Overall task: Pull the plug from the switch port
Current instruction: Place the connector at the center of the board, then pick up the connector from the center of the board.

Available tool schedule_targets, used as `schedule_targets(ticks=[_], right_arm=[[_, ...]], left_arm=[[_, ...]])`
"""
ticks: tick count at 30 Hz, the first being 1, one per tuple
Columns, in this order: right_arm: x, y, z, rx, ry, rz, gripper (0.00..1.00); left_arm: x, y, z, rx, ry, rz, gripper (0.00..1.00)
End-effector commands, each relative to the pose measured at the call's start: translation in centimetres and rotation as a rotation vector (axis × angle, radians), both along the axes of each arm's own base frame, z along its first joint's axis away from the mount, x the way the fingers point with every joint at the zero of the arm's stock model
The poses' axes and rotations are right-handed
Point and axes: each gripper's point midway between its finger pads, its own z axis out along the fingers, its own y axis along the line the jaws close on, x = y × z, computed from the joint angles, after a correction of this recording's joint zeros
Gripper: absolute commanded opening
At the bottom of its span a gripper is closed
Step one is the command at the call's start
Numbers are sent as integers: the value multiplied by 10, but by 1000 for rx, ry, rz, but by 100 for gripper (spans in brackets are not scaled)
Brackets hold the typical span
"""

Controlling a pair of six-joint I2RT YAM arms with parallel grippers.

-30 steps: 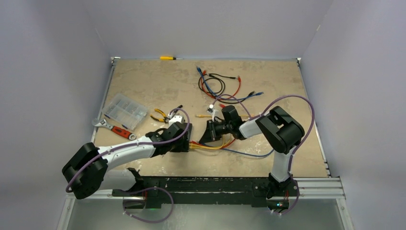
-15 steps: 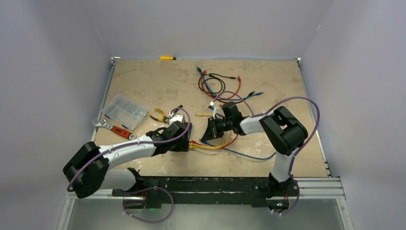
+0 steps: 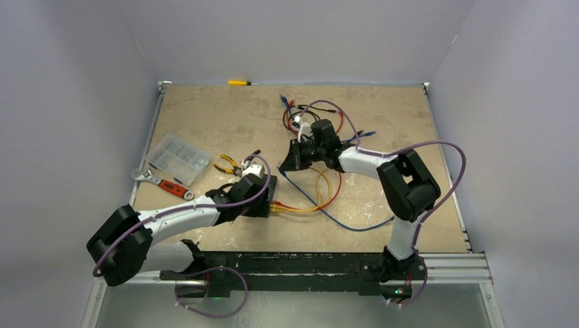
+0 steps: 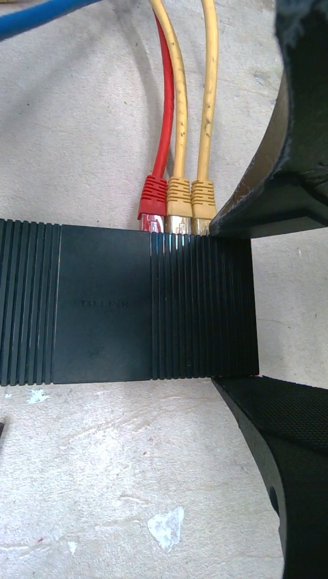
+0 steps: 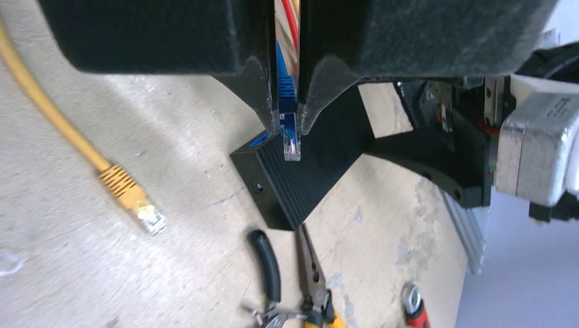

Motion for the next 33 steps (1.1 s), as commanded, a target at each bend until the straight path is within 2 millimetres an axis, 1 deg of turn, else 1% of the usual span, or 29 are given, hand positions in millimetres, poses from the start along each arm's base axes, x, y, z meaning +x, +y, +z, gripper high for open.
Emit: schedule_targets(ticks=[1,2,4,5,6,7,9,12,14,16,20,23,25,28,30,31,33], right_arm=[[28,-4,31,-55,-132,-76,16],[29,-8,30,-77,-144,-89,25],[32,-16,27,-128,-169,-120,45],[33,-22,26,-156,-182,-138,52],[33,-27,23,-185,-193,-153,58],[32,-32,20,-211,-201,-165,62],[27,-43,13,-261,-201,-182,66],[17,-51,3,-320,-205,-189,67],[10,-54,-5,-360,-206,-187,66],[2,-54,-14,-399,-206,-184,63],[-9,-50,-31,-478,-222,-175,61],[-11,-44,-39,-518,-235,-174,61],[-9,-41,-42,-548,-250,-182,61],[-7,-31,-46,-572,-271,-177,60],[-5,-26,-54,-600,-277,-175,59],[-4,-23,-56,-610,-283,-177,58],[0,-20,-61,-634,-294,-185,52]], left_arm=[[-9,2,-13,10,42,-31,0],[-9,1,-14,12,43,-31,0],[-9,3,-14,19,42,-24,0],[-8,4,-14,25,40,-20,0],[-7,6,-14,33,37,-12,0],[-7,7,-15,37,37,-7,0],[-7,8,-15,41,35,0,0],[-6,9,-15,43,30,4,0],[-5,10,-16,48,30,8,0],[-5,10,-16,51,32,13,0],[-5,14,-17,63,31,35,0],[-5,20,-17,84,30,62,0],[-4,26,-15,102,24,83,0],[-5,29,-13,108,16,90,0],[-4,30,-11,107,13,94,0],[-5,30,-11,106,12,95,0],[-6,31,-11,105,13,96,0]])
